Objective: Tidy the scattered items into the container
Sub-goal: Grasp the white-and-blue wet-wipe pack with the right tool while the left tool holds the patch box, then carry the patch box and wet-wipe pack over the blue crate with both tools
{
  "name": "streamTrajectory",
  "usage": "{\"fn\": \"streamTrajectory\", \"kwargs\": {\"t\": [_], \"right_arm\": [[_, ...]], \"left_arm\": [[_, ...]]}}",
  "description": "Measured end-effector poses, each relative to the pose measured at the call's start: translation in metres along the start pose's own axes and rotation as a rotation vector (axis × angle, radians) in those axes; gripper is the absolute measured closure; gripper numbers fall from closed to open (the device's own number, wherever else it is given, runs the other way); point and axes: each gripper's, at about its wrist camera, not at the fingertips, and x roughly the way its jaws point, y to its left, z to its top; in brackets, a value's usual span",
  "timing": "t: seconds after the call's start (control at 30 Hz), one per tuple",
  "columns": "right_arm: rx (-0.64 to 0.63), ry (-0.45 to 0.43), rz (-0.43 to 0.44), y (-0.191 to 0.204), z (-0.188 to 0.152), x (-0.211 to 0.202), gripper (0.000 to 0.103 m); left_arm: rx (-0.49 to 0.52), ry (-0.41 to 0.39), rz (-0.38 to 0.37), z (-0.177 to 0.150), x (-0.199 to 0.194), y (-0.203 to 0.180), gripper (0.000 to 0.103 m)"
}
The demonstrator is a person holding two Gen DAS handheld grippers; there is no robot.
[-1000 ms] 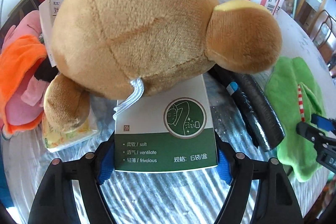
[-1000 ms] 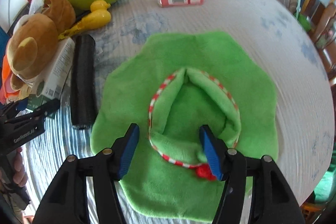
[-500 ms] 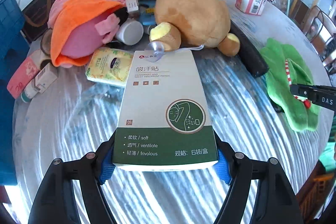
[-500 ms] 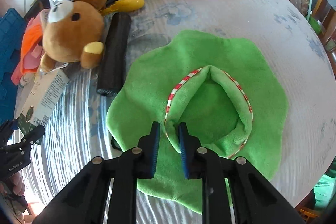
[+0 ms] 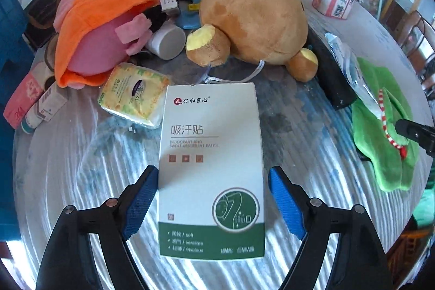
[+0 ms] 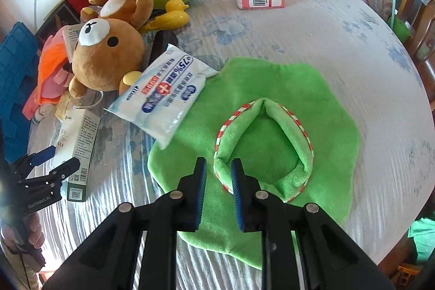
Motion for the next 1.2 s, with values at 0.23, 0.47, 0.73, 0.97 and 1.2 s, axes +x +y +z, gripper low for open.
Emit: {"fn": "streamTrajectory", "kwargs": {"t": [0.23, 0.47, 0.73, 0.97, 1.2], "right_arm": [[-0.007, -0.011, 0.053, 0.017, 0.028, 0.005, 0.084], [0.023, -0.020, 0.101, 0.034, 0.070, 0.024, 0.026], [0.046, 0.044, 0.083, 0.033, 0.075, 0.059, 0.046], [-0.006, -0.006, 0.100, 0.041, 0.052, 0.025, 0.071], [-0.064, -0.040, 0.158, 0.070, 0.027, -0.007, 0.071]], "left_arm": [[-0.018, 0.004, 0.000, -0.001, 0.010, 0.006, 0.026], [-0.020, 0.009, -0.004, 0.010, 0.016, 0.004, 0.026], [-0.030, -0.002, -0.004, 0.029, 0.028, -0.001, 0.027], [-0.011, -0.070, 0.010, 0.020, 0.000, 0.006, 0.027], [-0.032, -0.160, 0.017, 0.003, -0.053, 0.028, 0.027]]}}
